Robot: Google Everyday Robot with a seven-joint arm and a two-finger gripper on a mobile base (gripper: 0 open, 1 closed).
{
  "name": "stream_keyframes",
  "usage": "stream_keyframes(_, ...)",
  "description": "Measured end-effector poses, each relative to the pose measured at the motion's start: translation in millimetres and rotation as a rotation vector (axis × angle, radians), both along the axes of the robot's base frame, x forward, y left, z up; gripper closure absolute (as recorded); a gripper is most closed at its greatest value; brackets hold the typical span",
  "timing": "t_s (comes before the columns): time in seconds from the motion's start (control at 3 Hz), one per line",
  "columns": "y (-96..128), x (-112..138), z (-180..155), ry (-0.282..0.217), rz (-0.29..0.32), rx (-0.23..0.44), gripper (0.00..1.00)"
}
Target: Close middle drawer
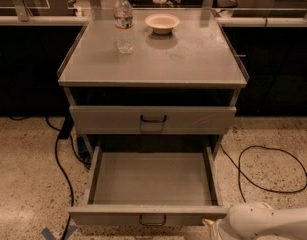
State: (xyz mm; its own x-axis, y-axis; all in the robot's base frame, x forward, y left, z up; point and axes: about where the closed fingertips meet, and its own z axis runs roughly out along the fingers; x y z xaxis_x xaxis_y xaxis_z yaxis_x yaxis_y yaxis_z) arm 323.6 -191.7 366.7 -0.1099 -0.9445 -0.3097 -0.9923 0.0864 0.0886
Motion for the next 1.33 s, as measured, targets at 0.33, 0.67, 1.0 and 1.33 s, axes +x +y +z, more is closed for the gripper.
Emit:
stream_keyframes(0.33, 11.3, 22.1, 1.9, -0.022, -0.037, 0.034, 0.0)
stream_keyframes(0.67, 21.2, 40.7, 7.3, -0.045, -0.067, 0.065, 0.0)
stream_keyframes(1.0, 40.0, 77.2, 26.8, -0.092, -0.111, 0.09, 0.0)
stream_keyframes(1.33, 40.0, 77.2, 26.8, -0.092, -0.111, 0.091, 0.0)
